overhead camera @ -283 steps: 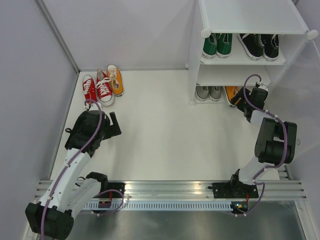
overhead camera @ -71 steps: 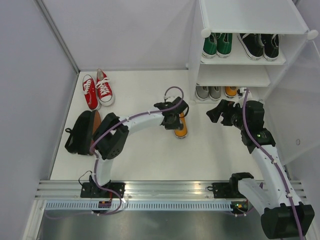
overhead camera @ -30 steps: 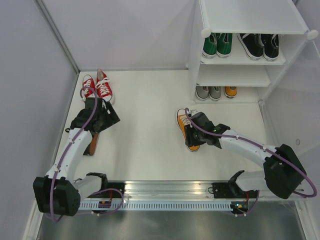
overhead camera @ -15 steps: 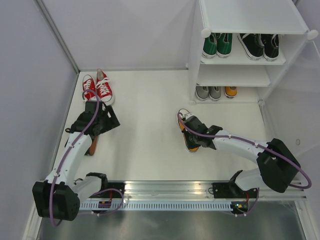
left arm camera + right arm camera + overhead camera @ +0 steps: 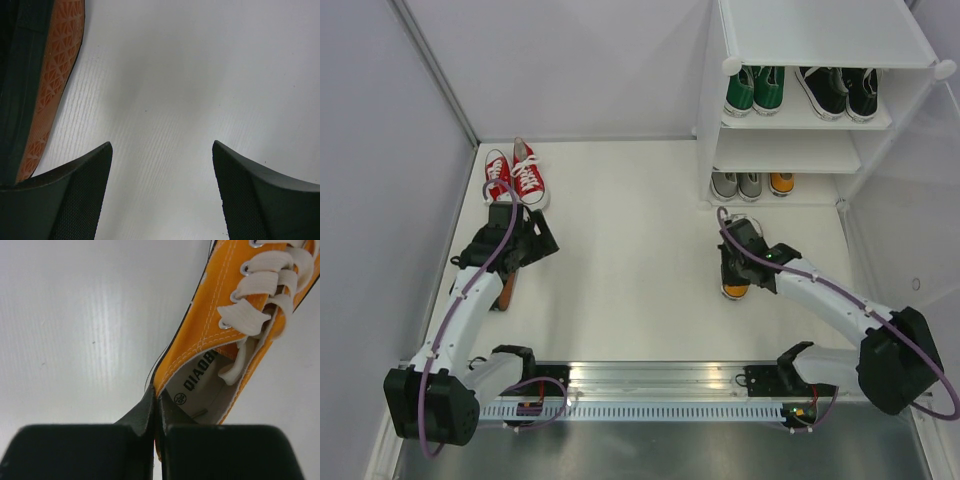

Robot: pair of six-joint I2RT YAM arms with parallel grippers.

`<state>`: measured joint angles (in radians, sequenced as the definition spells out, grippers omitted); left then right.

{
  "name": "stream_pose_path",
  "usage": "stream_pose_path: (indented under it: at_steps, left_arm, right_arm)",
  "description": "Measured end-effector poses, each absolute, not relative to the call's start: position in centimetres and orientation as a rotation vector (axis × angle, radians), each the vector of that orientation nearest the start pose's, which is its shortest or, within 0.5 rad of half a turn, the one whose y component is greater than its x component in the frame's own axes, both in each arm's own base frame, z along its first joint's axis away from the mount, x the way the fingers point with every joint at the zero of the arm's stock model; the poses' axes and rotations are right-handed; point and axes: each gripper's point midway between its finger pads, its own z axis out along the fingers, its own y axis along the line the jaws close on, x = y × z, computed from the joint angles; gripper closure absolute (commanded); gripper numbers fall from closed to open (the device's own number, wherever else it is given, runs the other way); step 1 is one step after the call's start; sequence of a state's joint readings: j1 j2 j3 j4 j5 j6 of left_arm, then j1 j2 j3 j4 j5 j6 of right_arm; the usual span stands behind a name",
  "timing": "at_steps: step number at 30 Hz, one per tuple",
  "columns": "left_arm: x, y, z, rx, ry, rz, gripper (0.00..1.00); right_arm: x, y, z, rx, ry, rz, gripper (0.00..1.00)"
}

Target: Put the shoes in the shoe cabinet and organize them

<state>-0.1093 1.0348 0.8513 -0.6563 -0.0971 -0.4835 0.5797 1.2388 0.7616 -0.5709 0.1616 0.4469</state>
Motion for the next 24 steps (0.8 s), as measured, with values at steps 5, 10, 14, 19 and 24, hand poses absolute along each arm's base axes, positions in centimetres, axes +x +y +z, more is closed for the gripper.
stream_pose_path:
  at_steps: [5,10,14,19,24]
  left_arm:
    - [27.5,-3.2,14.4,-0.493,2.359,-0.156,0.16]
    - [27.5,-3.2,14.4,-0.492,2.357,-0.157,0.16]
    - [27.4,-3.2,14.5,-0.492,2.356,-0.157,0.16]
    - [27.4,-3.2,14.5,-0.491,2.352,-0.159,0.16]
    - [27.3,-3.3,14.7,-0.487,2.343,-0.168,0.16]
  right_arm:
    - [24.7,8.6,8.7,0.137,2.549,0.086,0.99]
    - [25.1,5.2,9.4,0.229,2.546,0.018,0.99]
    - [27.0,3.5,10.1,0.224,2.553,-0.018,0.99]
    - [30.9,1.4,10.0,0.174,2.575,-0.090,0.99]
    - [34.1,-1.1,9.2,0.147,2.586,-0.159,0.99]
